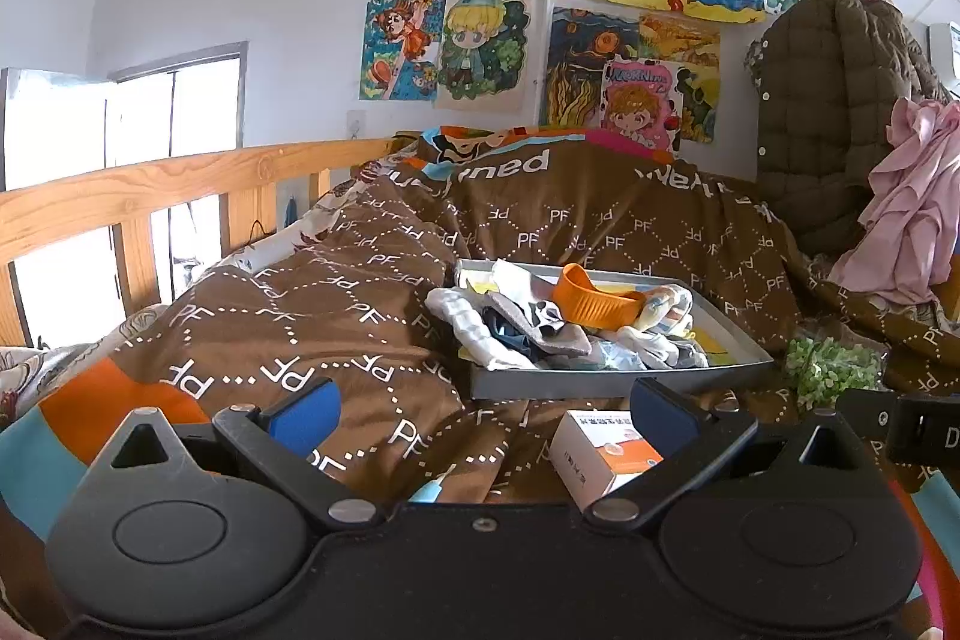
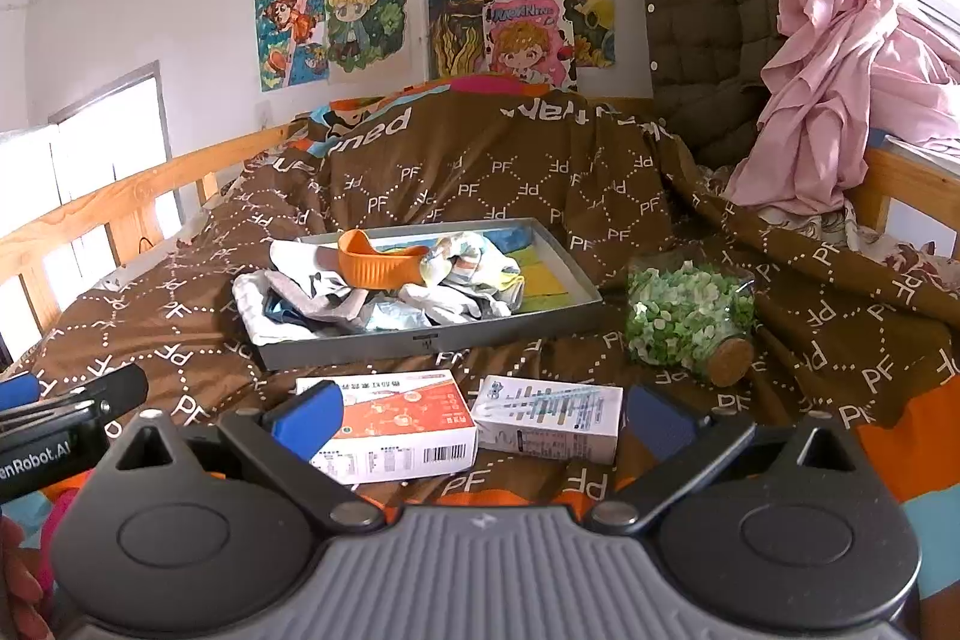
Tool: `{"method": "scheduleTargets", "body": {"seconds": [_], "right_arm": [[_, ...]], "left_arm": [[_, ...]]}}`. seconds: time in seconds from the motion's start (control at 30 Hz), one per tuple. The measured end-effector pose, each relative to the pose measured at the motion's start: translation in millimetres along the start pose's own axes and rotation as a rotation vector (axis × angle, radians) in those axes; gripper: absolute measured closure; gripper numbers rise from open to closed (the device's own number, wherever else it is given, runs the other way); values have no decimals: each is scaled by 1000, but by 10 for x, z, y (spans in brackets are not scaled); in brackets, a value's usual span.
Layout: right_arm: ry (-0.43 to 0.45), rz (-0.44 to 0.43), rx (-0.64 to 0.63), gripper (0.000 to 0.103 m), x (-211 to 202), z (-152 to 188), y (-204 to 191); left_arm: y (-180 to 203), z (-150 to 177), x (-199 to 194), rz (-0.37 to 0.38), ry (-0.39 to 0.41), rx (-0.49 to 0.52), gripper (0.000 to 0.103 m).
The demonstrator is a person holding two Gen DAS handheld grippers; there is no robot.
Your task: Organize soft objects
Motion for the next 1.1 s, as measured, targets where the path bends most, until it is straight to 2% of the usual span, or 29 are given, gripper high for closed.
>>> {"method": "scheduleTargets", "body": {"seconds": [0.4, 1.1], "right_arm": [[-67, 3, -30, 0, 101, 90, -28], [-104, 21, -30, 0, 169, 162, 6]], "left_arm": [[9, 81, 52, 0, -31, 12, 1], [-7, 172, 106, -16, -76, 18, 1]]}}
Point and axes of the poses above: each gripper's, at about its wrist camera, not at the fingertips, and x roughly the way its jaws point, y to its right, z to its underside, the point moved 10 cm from there along x, roughly the way its jaws point
